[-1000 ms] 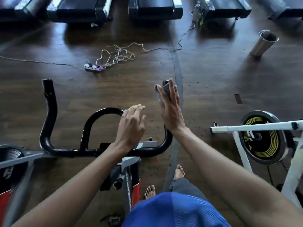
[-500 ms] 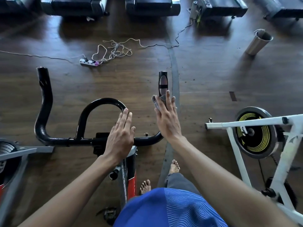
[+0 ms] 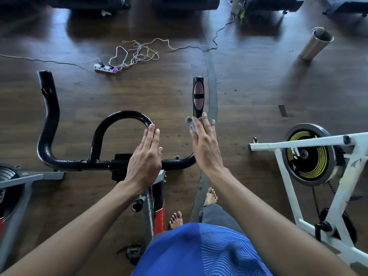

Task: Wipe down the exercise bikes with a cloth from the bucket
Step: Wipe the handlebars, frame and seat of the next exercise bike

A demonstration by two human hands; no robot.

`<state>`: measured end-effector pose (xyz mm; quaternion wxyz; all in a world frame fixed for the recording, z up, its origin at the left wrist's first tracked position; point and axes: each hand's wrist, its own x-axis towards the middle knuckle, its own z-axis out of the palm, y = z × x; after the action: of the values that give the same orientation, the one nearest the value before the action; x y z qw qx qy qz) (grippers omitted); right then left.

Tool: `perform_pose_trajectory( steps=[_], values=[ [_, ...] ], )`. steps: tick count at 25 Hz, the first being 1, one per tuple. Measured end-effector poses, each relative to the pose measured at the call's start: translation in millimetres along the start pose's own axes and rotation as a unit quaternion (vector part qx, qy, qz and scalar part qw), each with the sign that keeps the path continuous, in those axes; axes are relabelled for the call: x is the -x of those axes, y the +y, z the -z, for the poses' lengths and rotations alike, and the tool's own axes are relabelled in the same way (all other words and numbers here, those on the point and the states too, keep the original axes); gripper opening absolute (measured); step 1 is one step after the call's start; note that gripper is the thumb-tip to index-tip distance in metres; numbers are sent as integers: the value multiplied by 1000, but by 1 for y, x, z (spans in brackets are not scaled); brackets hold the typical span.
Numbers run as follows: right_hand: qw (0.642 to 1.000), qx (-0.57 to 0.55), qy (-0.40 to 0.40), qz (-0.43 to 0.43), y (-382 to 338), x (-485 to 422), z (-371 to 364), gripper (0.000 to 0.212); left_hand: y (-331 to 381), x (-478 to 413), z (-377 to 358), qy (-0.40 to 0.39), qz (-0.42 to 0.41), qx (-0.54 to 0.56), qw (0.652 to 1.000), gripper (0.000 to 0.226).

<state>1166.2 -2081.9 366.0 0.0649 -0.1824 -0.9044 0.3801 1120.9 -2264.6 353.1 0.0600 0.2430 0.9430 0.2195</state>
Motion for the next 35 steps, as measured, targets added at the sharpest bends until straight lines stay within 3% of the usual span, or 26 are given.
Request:
perform_pose_trajectory(
  steps=[10, 15, 19, 27, 35],
  values=[
    [1000, -25, -15, -6, 4, 37, -6, 46, -4, 0, 7, -1, -5, 29, 1000, 53],
    [999, -20, -44, -12, 8, 31, 3, 47, -13, 29, 16, 25, -11, -48, 998, 56],
    [996, 68, -7, 63, 17, 76, -18, 48, -24, 55, 15, 30, -2, -97, 995, 55],
    [952, 222, 65, 202, 12, 79, -44, 48, -28, 59, 8, 54, -17, -130, 990, 51],
    [929, 267, 45, 253, -14, 70, -72, 49, -33, 62, 8, 82, -13, -110, 990, 52]
  ],
)
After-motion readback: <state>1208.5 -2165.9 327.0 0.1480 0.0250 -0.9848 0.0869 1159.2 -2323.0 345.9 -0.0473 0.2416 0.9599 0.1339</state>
